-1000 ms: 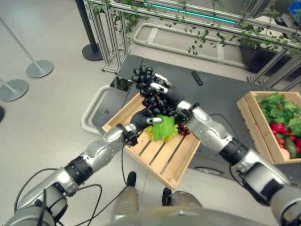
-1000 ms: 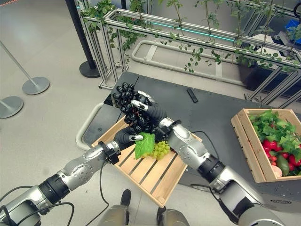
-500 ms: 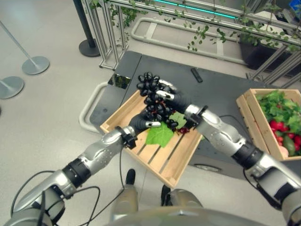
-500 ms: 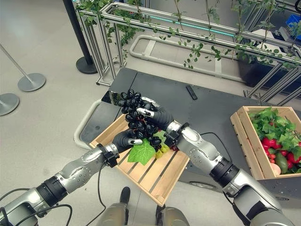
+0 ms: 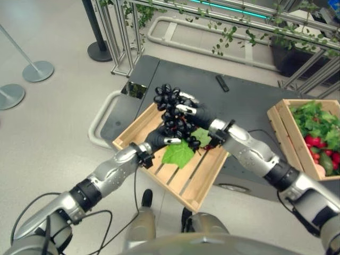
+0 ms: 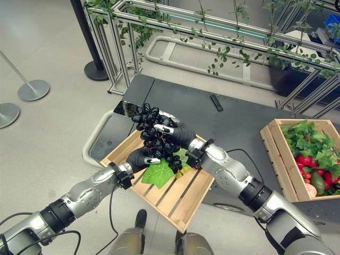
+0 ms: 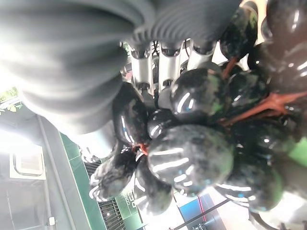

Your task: Pick up the fruits from the basket on one side to the basket on the other side

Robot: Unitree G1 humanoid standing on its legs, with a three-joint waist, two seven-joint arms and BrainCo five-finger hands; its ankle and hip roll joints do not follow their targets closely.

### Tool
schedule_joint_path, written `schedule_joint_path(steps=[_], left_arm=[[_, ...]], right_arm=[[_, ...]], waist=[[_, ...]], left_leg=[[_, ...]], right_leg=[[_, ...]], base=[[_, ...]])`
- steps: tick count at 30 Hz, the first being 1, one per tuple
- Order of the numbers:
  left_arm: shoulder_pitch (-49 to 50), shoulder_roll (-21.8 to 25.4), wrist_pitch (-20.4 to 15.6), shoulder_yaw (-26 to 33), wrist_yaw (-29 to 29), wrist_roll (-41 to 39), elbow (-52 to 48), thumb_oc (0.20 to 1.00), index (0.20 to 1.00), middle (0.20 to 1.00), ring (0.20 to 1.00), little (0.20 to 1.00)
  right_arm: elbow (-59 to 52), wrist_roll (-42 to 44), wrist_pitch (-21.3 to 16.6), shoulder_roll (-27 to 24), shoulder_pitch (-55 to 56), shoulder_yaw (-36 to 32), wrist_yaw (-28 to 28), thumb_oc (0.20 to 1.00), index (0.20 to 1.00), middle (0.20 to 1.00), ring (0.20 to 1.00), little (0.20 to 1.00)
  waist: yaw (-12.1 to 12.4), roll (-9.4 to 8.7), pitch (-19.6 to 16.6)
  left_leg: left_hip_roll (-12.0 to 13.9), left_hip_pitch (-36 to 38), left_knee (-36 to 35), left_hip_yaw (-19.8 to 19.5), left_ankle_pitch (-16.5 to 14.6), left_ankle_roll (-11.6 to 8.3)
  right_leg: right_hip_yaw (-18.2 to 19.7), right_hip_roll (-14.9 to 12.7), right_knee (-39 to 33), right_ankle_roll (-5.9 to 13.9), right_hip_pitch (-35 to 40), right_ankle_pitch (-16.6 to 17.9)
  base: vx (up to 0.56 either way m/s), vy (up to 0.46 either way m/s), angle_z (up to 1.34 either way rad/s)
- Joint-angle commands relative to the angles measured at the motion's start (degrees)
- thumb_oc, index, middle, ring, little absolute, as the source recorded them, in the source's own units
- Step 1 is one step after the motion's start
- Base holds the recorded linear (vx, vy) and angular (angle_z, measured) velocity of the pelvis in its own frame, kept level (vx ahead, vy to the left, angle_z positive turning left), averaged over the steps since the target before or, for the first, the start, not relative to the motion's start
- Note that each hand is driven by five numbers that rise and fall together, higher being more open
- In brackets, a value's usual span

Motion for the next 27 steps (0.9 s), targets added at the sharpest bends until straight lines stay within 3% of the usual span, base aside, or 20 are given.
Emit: schedule_joint_path(steps=[1,23,24,26,27], left_arm=[[-2.42,-1.32,-3.44,3.08,0.19,0.25,-1.63,0.2,0.2,0.2,0.2,0.2],[-1.01,-3.78,-3.42,4.49,0.57,0.53,-0.11,0.2,0.2,0.2,0.2,0.2],[-1.01,-3.79,-3.42,4.49,0.57,0.54,-0.11,0.2,0.2,0.2,0.2,0.2],[-0.93,-4.03,-3.4,4.63,0.57,0.58,0.04,0.2,0.2,0.2,0.2,0.2],[-0.85,-4.09,-3.39,4.63,0.55,0.76,0.24,0.2,0.2,0.2,0.2,0.2]], right_arm=[[-8.07,0.76,-0.72,2.2,-0.28,3.36,2.91,0.2,0.2,0.2,0.2,0.2],[-6.39,-0.47,-1.27,5.1,1.25,1.47,2.11,0.2,0.2,0.2,0.2,0.2],[-6.39,-0.47,-1.27,5.1,1.25,1.47,2.11,0.238,0.238,0.238,0.238,0.238],[-6.17,-0.43,-1.32,5.3,1.4,1.36,2.1,0.426,0.426,0.426,0.426,0.426],[-6.19,-0.41,-1.3,5.3,1.48,1.19,2.12,0.2,0.2,0.2,0.2,0.2]], waist=[[-1.43,-0.94,-1.83],[-1.43,-0.82,-1.63],[-1.44,-0.82,-1.63],[-1.42,-0.84,-1.6],[-1.43,-0.81,-1.6]], left_leg=[[0.14,1.3,4.58,0.76,-6.6,1.08],[0.07,0.88,4.99,0.92,-6.76,1.28],[0.07,0.88,5.0,0.92,-6.76,1.28],[0.12,0.87,5.0,0.94,-6.75,1.28],[0.09,0.87,5.02,1.0,-6.77,1.27]], right_leg=[[1.36,-4.64,-1.73,6.75,-0.13,6.74],[1.73,-4.68,-1.59,6.6,-0.39,6.75],[1.73,-4.68,-1.59,6.6,-0.39,6.75],[1.74,-4.7,-1.6,6.59,-0.39,6.75],[1.73,-4.68,-1.66,6.58,-0.4,6.78]], base=[[0.0,0.0,0.0],[0.0,0.0,0.0],[0.0,0.0,0.0],[0.0,0.0,0.0],[0.0,0.0,0.0]])
